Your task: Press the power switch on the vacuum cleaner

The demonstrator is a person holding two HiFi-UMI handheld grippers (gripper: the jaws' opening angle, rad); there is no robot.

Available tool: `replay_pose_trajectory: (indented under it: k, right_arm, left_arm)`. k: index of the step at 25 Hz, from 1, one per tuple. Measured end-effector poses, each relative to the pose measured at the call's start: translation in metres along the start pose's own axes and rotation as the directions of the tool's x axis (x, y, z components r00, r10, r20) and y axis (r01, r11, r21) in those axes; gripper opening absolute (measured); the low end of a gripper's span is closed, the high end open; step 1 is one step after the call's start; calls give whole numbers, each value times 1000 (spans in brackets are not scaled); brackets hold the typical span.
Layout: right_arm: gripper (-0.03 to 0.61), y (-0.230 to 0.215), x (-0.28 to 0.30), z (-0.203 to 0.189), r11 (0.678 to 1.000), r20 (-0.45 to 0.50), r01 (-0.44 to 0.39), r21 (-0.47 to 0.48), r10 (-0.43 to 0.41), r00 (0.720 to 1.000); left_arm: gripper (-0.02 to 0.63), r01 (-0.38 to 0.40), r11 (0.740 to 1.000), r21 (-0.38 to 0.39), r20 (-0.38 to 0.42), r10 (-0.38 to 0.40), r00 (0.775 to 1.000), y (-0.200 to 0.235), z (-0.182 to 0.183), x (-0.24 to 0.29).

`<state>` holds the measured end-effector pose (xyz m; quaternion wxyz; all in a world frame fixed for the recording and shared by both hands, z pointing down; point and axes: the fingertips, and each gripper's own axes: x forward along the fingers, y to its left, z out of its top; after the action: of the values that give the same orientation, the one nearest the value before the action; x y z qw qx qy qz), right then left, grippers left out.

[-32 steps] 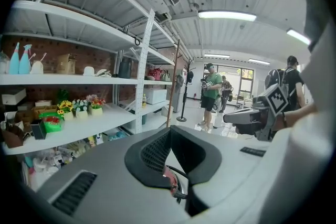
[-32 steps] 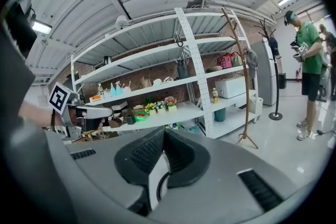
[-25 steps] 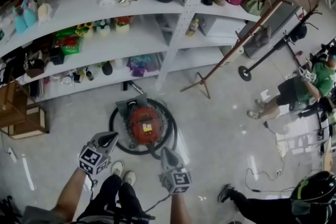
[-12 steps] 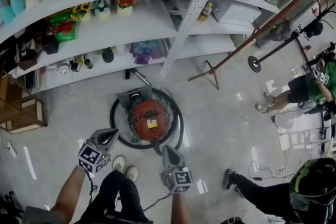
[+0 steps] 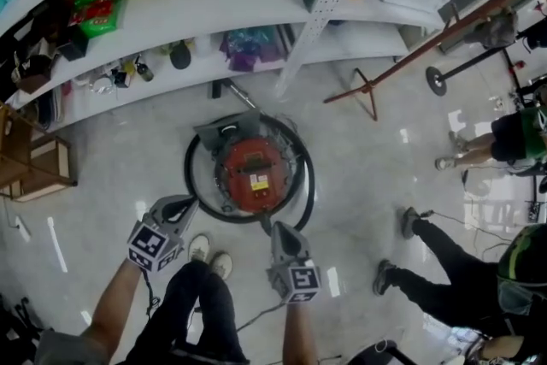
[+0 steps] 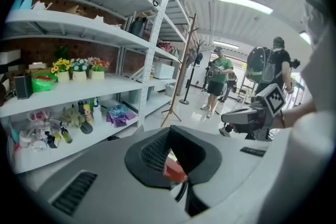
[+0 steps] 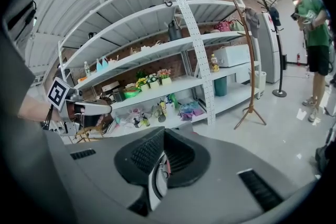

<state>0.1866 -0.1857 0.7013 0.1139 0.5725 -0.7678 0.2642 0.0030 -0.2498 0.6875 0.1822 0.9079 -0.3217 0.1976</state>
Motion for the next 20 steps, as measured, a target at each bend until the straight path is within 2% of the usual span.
replay_pose_trajectory:
  k: [8, 20]
  right_arm:
    - [9, -19, 23, -41, 1000, -11, 5, 29, -4, 1000]
    - [9, -40, 72, -93, 1000, -17, -4, 11, 4, 1000]
  left_arm:
    - [9, 19, 1000, -7, -24, -19, 1000, 1, -41, 25]
    - [9, 26, 999, -29, -52, -28, 998, 19, -106, 60]
